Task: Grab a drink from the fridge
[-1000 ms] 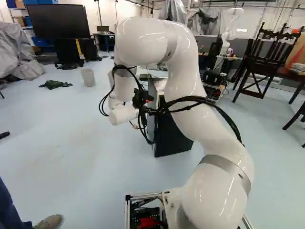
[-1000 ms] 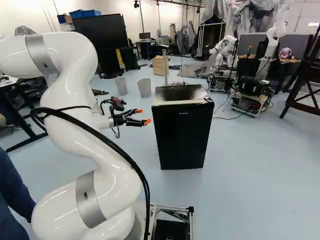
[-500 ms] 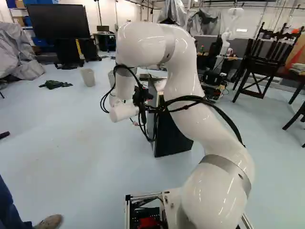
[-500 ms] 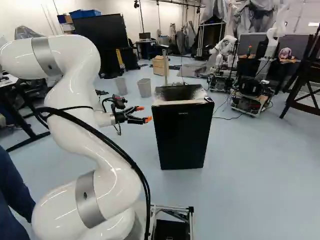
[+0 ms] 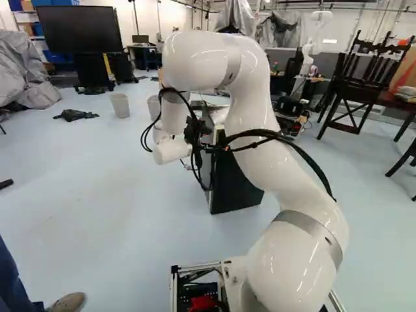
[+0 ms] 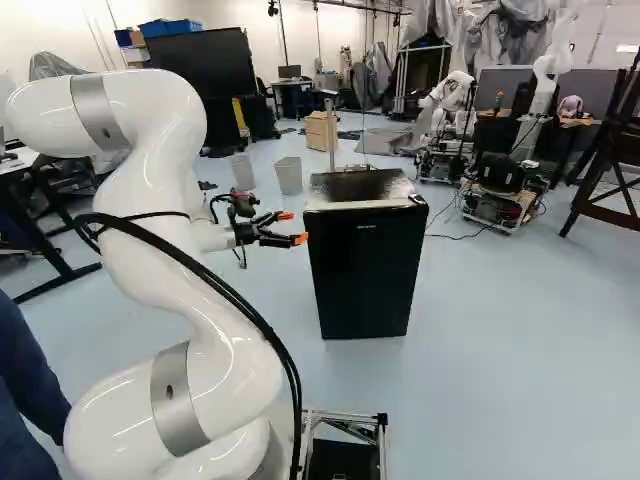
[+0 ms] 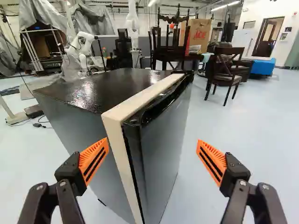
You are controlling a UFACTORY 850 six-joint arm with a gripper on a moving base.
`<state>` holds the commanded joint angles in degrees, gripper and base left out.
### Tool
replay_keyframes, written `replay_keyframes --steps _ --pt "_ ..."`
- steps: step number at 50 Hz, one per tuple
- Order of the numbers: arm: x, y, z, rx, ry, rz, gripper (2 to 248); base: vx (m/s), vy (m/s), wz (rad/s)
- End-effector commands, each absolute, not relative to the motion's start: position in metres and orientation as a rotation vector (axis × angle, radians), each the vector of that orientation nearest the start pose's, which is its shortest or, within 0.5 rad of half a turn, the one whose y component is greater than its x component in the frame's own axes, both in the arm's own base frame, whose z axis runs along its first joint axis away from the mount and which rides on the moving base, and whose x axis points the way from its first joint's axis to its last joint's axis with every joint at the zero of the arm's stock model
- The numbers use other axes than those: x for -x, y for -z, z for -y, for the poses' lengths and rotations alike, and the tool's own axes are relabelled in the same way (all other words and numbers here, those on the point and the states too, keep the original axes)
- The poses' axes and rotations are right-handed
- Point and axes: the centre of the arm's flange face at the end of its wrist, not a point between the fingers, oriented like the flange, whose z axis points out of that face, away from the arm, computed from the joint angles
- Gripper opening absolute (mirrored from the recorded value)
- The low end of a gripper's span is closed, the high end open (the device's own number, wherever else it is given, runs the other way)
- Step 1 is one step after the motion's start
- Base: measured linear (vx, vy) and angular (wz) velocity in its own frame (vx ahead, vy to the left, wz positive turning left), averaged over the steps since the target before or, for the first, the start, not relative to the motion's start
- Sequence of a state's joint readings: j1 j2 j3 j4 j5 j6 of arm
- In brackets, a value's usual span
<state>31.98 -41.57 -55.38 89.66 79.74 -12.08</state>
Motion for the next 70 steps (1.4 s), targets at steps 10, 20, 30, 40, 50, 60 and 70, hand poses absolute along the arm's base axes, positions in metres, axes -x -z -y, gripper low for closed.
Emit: replay_keyframes --steps 10,20,30,40,50,60,70 --pt "-0.482 -0.262 -0.189 -1.784 -1.528 0.987 247 0.0 0.0 0.0" --pt "-0.485 -0.262 -0.183 -1.774 -1.52 0.997 247 0.0 0.0 0.0" --pt "-0.488 -0.262 -0.176 -1.765 -1.512 1.007 247 0.0 0.0 0.0" --pt "-0.489 -0.262 -0.174 -1.76 -1.509 1.012 247 0.0 0.0 0.0" --pt "-0.489 -0.262 -0.174 -1.76 -1.509 1.012 247 0.0 0.0 0.0" --pt "-0.491 -0.262 -0.173 -1.757 -1.509 1.016 247 0.0 0.0 0.0" --pt "-0.497 -0.262 -0.171 -1.749 -1.51 1.031 247 0.0 0.0 0.0"
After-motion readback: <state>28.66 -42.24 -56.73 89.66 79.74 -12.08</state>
